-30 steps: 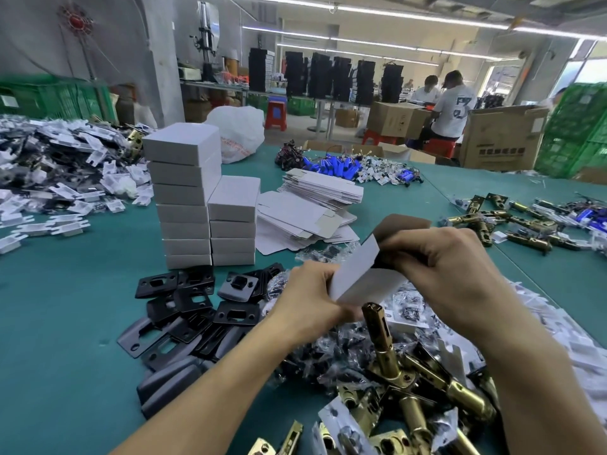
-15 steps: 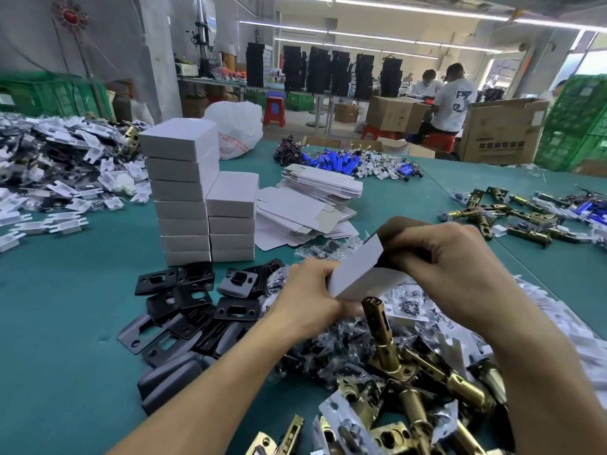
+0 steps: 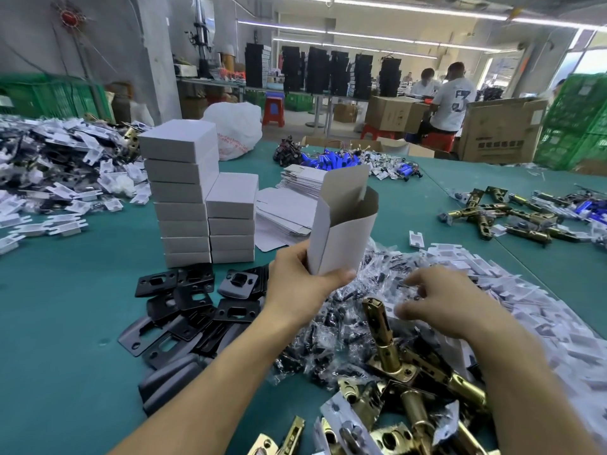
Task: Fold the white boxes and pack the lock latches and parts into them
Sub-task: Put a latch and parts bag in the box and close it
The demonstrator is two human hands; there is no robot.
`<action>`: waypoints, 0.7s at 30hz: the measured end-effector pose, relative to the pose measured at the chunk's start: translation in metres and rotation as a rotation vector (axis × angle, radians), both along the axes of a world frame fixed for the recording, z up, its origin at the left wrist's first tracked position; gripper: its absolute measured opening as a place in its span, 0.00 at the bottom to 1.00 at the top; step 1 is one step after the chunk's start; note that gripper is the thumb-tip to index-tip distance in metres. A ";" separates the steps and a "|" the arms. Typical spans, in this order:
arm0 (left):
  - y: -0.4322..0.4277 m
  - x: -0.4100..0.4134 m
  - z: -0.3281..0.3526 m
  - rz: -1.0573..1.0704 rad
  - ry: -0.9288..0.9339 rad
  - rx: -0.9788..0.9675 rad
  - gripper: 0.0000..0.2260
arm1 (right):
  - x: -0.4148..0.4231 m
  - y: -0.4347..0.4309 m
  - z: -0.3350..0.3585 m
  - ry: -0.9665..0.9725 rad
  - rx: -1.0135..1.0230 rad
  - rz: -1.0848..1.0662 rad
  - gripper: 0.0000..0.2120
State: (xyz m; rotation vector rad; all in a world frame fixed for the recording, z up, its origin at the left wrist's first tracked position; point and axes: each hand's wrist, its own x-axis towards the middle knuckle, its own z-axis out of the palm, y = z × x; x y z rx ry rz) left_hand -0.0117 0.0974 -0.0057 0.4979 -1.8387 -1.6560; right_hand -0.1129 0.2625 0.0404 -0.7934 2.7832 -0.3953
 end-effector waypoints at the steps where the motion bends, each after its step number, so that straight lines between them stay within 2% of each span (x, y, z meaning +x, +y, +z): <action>1: 0.000 -0.001 0.000 0.009 -0.015 -0.009 0.14 | -0.002 0.000 -0.002 0.000 -0.008 -0.015 0.28; 4: 0.000 -0.001 -0.002 0.024 -0.037 -0.020 0.14 | -0.006 0.000 -0.006 -0.024 -0.058 -0.058 0.28; 8: -0.002 -0.001 -0.002 0.021 -0.061 -0.008 0.15 | -0.004 0.001 -0.002 -0.024 -0.134 -0.073 0.16; 11: -0.002 0.000 -0.003 0.012 -0.095 -0.001 0.17 | -0.003 0.006 0.007 0.083 -0.215 -0.066 0.10; 13: -0.003 0.001 -0.003 -0.008 -0.114 0.016 0.17 | -0.001 0.009 0.016 0.182 -0.382 -0.042 0.09; 17: -0.001 0.002 -0.003 -0.127 -0.185 -0.030 0.15 | 0.019 0.009 0.038 0.252 -0.894 0.068 0.06; 21: 0.000 0.002 -0.004 -0.242 -0.213 -0.107 0.12 | 0.029 -0.002 0.039 0.356 -1.018 0.092 0.11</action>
